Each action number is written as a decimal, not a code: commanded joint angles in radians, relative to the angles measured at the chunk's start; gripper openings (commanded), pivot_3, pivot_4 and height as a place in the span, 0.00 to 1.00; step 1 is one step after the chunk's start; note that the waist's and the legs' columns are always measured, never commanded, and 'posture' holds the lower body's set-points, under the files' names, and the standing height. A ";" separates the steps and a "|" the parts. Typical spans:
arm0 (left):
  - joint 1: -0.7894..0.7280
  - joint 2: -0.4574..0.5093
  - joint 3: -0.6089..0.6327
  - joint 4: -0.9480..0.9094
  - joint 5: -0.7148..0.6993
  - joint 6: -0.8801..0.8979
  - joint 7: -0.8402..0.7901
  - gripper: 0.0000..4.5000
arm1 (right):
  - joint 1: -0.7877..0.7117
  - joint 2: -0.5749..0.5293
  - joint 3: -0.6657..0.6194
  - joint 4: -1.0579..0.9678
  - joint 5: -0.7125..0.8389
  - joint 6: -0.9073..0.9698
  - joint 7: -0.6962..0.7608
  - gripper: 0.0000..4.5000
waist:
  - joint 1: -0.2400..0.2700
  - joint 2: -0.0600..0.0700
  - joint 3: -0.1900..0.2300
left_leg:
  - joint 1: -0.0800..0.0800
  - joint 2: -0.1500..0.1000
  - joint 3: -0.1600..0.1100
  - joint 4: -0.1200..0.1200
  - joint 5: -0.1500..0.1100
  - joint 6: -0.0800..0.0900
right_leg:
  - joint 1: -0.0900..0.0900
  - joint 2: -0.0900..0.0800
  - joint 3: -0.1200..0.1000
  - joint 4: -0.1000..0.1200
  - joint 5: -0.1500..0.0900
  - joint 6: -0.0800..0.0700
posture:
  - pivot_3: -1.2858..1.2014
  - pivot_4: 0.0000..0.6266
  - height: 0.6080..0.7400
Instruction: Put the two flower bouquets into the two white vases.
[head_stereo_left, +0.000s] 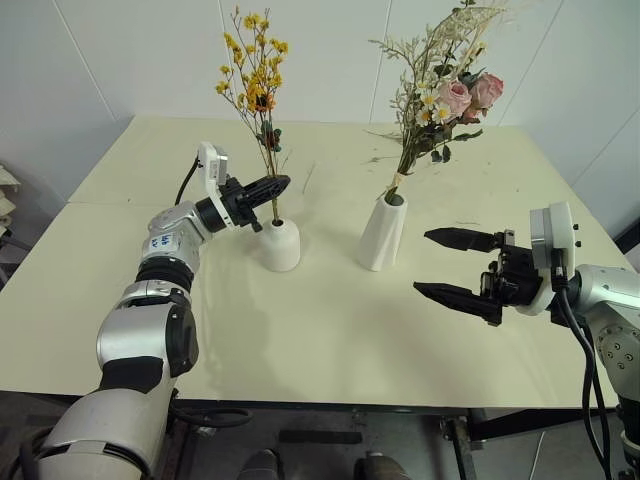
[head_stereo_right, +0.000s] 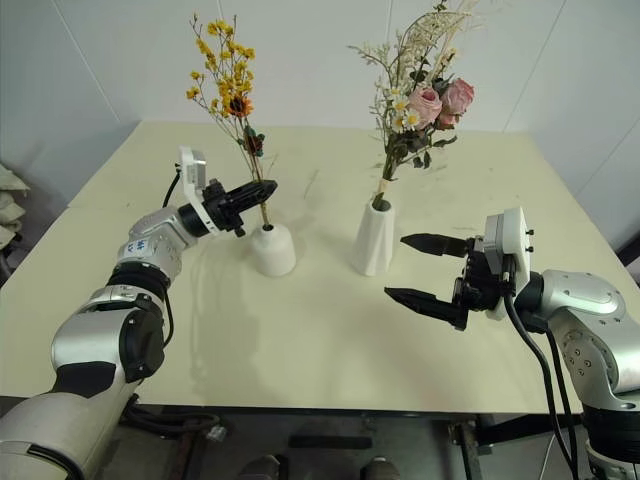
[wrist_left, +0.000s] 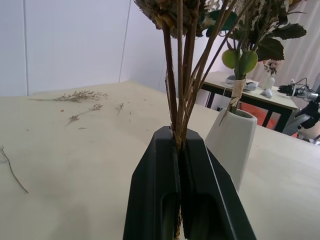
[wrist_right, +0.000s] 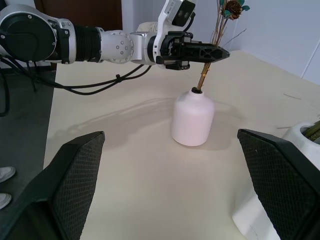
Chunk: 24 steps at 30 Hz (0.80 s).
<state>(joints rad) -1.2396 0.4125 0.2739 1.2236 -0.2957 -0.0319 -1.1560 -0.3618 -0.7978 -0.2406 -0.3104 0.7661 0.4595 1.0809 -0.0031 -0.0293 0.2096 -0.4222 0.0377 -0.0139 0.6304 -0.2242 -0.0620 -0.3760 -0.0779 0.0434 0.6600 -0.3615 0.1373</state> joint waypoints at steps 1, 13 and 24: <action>-0.032 0.009 0.004 -0.011 0.005 -0.015 -0.008 0.01 | -0.004 -0.014 -0.030 -0.020 0.005 -0.014 0.004 1.00 | 0.000 0.000 0.000 | 0.000 0.000 0.000 0.000 0.000 0.000 | 0.000 0.000 0.000 0.000 0.000 0.000 | 0.52 0.24 1.00; -0.021 -0.013 -0.012 0.000 0.030 -0.010 -0.017 0.01 | -0.002 -0.012 -0.031 -0.023 0.004 -0.014 -0.002 1.00 | 0.000 0.000 0.000 | 0.000 0.000 0.000 0.000 0.000 0.000 | 0.000 0.000 0.000 0.000 0.000 0.000 | 0.52 0.24 1.00; -0.004 0.003 -0.029 -0.002 0.056 -0.013 -0.034 0.01 | -0.004 -0.011 -0.029 -0.018 0.001 -0.017 -0.001 1.00 | 0.000 0.000 0.000 | 0.000 0.000 0.000 0.000 0.000 0.000 | 0.000 0.000 0.000 0.000 0.000 0.000 | 0.52 0.24 1.00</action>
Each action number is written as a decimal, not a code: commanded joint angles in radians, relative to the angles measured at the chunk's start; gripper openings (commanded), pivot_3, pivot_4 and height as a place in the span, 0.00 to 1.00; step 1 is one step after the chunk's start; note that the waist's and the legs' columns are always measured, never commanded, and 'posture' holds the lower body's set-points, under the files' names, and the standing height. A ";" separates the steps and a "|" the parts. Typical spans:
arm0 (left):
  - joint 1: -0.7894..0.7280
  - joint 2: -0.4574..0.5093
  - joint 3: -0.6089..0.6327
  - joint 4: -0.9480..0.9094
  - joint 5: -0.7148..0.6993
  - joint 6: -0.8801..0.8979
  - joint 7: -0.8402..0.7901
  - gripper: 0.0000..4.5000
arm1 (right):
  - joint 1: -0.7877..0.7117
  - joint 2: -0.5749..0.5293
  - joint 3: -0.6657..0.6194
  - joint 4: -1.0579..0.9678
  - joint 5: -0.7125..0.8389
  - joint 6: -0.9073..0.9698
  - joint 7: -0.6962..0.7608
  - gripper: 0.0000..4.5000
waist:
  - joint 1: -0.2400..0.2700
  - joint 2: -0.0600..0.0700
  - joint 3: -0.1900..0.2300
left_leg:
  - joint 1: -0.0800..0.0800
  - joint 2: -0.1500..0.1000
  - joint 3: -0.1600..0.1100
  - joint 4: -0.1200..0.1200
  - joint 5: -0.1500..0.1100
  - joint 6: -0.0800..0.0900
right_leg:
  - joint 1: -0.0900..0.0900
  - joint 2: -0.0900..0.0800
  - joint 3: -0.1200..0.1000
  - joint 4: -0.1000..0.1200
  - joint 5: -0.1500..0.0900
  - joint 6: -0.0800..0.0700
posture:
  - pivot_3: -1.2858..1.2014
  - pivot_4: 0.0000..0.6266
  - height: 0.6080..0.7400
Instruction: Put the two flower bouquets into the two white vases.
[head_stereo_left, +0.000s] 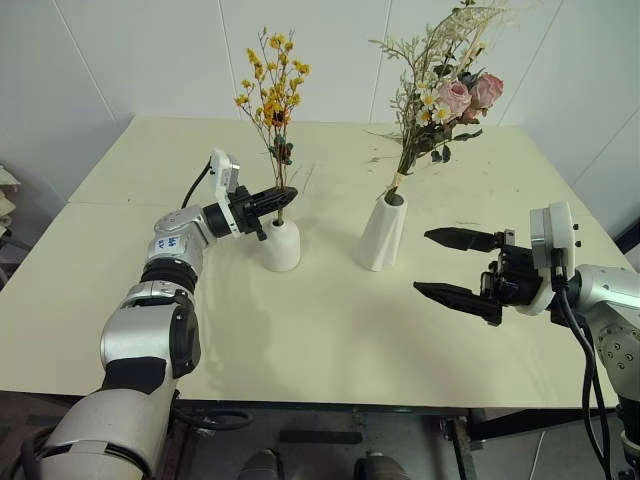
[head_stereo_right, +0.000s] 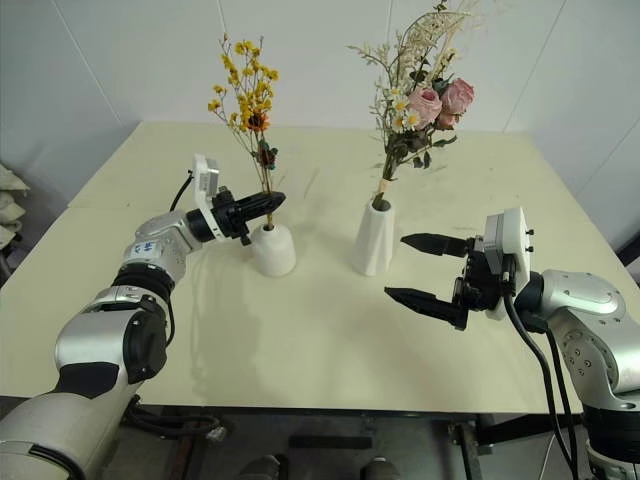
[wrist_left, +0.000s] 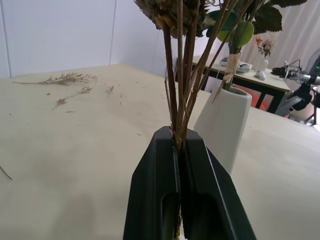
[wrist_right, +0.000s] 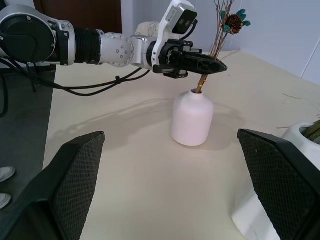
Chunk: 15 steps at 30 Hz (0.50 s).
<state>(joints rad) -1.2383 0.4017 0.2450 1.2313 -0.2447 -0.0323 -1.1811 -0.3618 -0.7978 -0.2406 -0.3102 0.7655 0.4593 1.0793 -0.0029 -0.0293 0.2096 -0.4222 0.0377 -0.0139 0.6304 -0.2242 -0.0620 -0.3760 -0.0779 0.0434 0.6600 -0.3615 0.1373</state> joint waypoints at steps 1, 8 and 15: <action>-0.002 0.015 -0.003 -0.010 0.009 -0.015 -0.010 0.01 | -0.005 -0.011 -0.029 -0.017 0.001 -0.017 0.001 1.00 | 0.000 0.000 0.000 | 0.000 0.000 0.000 0.000 0.000 0.000 | 0.000 0.000 0.000 0.000 0.000 0.000 | 0.52 0.24 1.00; 0.014 0.023 -0.011 -0.011 0.024 -0.025 -0.010 0.01 | -0.008 -0.011 -0.028 -0.013 0.000 -0.018 0.004 1.00 | 0.000 0.000 0.000 | 0.000 0.000 0.000 0.000 0.000 0.000 | 0.000 0.000 0.000 0.000 0.000 0.000 | 0.52 0.24 1.00; 0.024 0.024 -0.028 -0.009 0.043 -0.042 0.003 0.01 | -0.011 -0.010 -0.028 -0.012 -0.002 -0.016 0.005 1.00 | 0.000 0.000 0.000 | 0.000 0.000 0.000 0.000 0.000 0.000 | 0.000 0.000 0.000 0.000 0.000 0.000 | 0.52 0.24 1.00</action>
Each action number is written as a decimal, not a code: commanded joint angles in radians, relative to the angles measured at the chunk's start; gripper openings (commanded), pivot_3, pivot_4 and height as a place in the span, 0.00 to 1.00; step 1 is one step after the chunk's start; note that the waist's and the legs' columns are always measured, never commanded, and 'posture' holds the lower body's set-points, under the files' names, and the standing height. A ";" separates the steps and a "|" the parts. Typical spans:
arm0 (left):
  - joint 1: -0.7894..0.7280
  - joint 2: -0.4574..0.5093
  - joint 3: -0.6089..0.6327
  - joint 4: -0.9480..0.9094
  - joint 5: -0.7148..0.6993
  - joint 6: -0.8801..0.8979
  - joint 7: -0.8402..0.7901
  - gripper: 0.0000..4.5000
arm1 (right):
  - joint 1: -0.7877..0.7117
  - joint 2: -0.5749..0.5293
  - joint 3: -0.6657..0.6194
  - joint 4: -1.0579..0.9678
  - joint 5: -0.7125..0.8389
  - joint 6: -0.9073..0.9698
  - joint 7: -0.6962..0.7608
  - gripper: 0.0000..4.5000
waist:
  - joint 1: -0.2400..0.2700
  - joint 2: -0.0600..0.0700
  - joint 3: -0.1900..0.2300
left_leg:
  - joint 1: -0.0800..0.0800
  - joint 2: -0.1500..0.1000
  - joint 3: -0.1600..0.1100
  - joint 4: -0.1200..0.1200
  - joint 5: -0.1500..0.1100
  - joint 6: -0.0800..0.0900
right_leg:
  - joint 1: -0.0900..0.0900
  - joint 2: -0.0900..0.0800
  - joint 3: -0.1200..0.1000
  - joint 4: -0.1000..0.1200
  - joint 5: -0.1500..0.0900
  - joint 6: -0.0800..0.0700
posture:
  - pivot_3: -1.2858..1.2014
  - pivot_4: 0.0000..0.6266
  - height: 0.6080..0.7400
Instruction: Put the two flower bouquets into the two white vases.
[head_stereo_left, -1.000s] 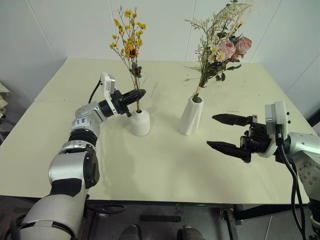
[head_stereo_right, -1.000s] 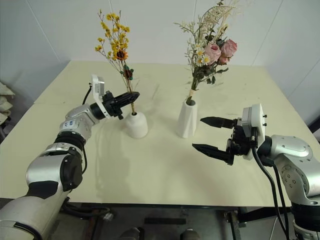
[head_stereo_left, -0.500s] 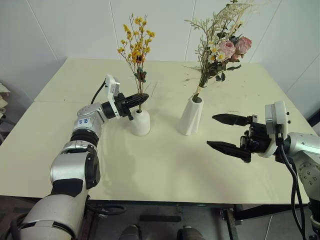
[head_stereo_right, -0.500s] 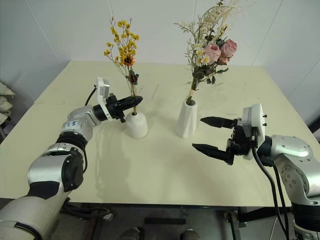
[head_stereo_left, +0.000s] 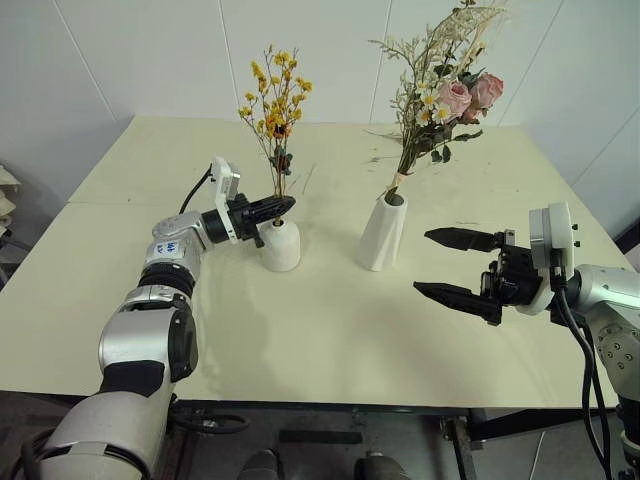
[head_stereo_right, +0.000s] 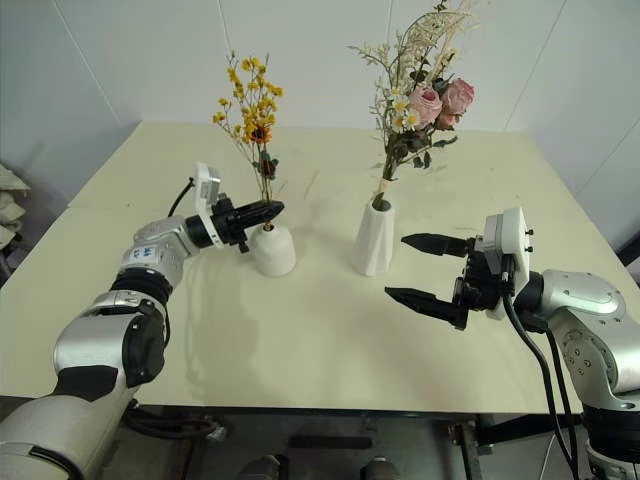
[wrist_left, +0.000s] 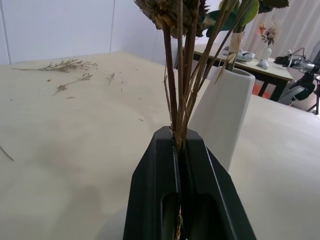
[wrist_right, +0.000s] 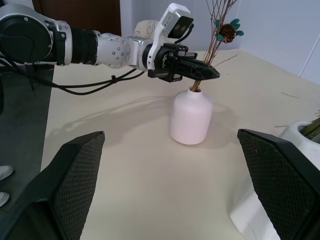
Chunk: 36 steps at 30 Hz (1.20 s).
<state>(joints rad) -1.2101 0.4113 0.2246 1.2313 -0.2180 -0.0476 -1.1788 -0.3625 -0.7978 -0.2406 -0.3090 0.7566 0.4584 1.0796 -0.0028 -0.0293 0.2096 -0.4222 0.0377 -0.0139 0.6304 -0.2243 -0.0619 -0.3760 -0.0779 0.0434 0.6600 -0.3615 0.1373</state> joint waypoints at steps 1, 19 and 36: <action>-0.002 0.014 -0.011 -0.009 0.019 -0.024 -0.006 0.01 | -0.011 -0.010 -0.027 -0.013 0.007 -0.015 0.004 1.00 | 0.000 0.000 0.000 | 0.000 0.000 0.000 0.000 0.000 0.000 | 0.000 0.000 0.000 0.000 0.000 0.000 | 0.52 0.24 1.00; -0.022 0.090 -0.044 -0.059 0.034 0.003 -0.152 1.00 | -0.020 -0.024 -0.032 0.000 0.001 -0.015 0.017 1.00 | -0.001 0.000 0.000 | 0.000 0.000 0.000 0.000 0.000 0.000 | 0.000 0.000 0.000 0.000 0.000 0.000 | 0.52 0.24 1.00; 0.187 0.357 0.097 -0.328 -0.176 0.034 -0.420 1.00 | -0.089 -0.120 -0.065 0.207 -0.074 -0.076 0.115 1.00 | -0.019 0.000 0.000 | 0.000 0.001 0.000 -0.001 0.000 0.000 | 0.000 0.000 0.000 -0.001 0.000 0.000 | 0.52 0.24 1.00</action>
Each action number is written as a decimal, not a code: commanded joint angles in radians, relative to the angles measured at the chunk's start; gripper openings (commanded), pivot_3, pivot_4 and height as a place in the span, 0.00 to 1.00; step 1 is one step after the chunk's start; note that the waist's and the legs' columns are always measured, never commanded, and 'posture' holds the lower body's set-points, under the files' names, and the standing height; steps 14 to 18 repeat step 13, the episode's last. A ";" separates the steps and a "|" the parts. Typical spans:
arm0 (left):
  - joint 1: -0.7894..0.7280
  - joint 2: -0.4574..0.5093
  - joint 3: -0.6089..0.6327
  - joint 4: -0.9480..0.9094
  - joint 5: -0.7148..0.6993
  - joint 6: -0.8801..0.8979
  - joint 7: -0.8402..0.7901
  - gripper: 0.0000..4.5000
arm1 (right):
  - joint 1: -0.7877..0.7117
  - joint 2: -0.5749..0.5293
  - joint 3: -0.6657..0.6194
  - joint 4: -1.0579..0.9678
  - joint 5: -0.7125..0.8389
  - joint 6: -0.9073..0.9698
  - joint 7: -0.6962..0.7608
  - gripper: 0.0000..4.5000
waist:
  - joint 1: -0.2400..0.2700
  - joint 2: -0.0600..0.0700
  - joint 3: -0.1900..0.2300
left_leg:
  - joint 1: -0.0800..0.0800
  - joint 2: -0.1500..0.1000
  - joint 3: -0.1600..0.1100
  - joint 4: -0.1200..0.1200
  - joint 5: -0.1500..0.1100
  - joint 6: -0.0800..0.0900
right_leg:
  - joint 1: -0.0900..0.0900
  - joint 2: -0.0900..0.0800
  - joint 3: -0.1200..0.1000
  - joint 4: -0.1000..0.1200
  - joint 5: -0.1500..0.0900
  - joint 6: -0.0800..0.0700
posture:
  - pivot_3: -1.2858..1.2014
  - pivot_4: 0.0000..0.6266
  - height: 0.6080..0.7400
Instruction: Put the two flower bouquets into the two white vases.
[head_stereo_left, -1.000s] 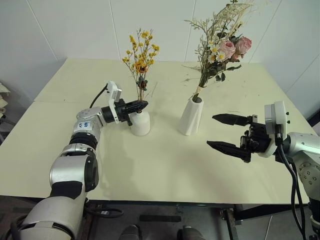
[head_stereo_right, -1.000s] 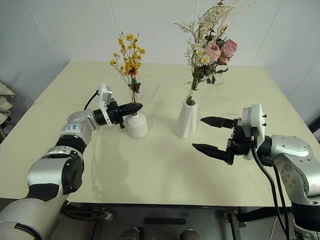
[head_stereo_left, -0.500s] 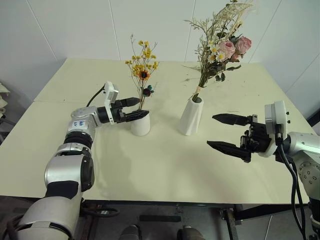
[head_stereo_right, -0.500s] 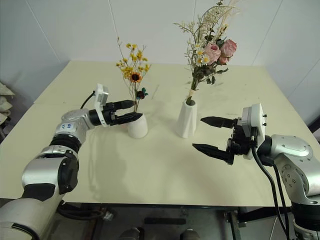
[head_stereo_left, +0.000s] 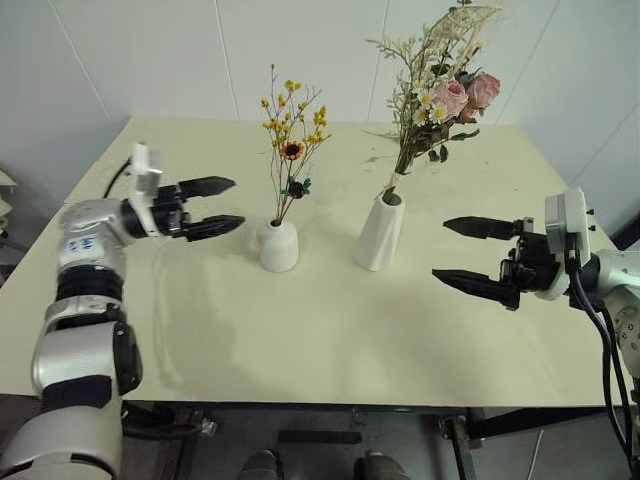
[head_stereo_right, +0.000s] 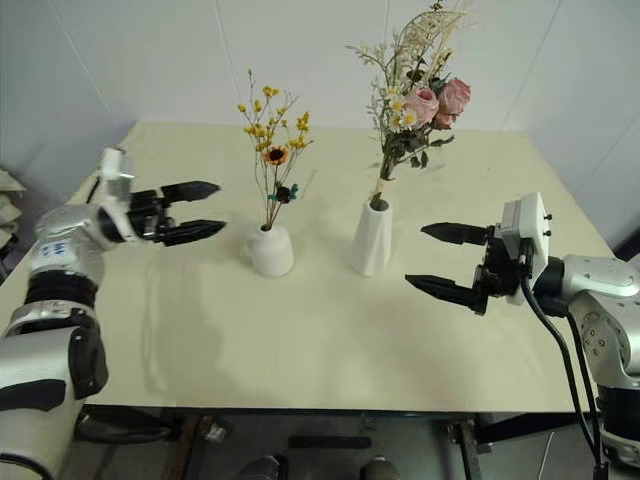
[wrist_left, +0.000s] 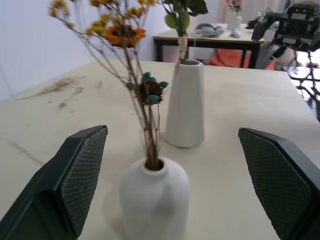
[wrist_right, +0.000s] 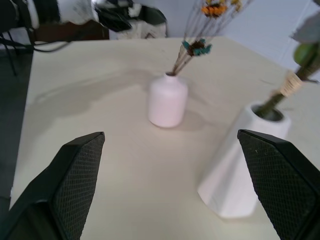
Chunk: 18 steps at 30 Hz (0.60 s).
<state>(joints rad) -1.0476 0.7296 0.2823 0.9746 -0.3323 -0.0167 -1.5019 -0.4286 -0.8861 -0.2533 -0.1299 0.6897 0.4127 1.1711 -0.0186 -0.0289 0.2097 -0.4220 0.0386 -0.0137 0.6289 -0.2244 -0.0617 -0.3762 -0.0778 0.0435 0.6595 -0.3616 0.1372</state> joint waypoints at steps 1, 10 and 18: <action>0.051 0.072 0.058 -0.080 -0.088 0.012 -0.102 1.00 | -0.016 -0.044 -0.059 0.031 -0.012 -0.029 0.025 1.00 | -0.006 0.000 0.000 | 0.000 0.000 0.000 0.000 0.000 0.000 | 0.000 0.000 0.000 0.000 0.000 0.000 | 0.52 0.24 1.00; 0.156 0.248 0.121 -0.110 -0.141 -0.013 -0.086 1.00 | 0.037 -0.111 -0.122 0.107 -0.044 -0.050 0.068 1.00 | -0.009 0.000 0.000 | 0.001 0.000 0.000 0.001 0.000 0.001 | 0.000 0.000 0.000 0.001 0.000 0.000 | 0.52 0.24 1.00; 0.185 0.250 0.146 -0.148 -0.167 -0.024 -0.057 1.00 | 0.003 -0.092 -0.102 0.132 -0.055 -0.065 0.061 1.00 | -0.009 0.000 0.000 | 0.001 0.000 0.000 0.001 0.000 0.001 | 0.000 0.000 0.000 0.002 0.001 -0.001 | 0.52 0.24 1.00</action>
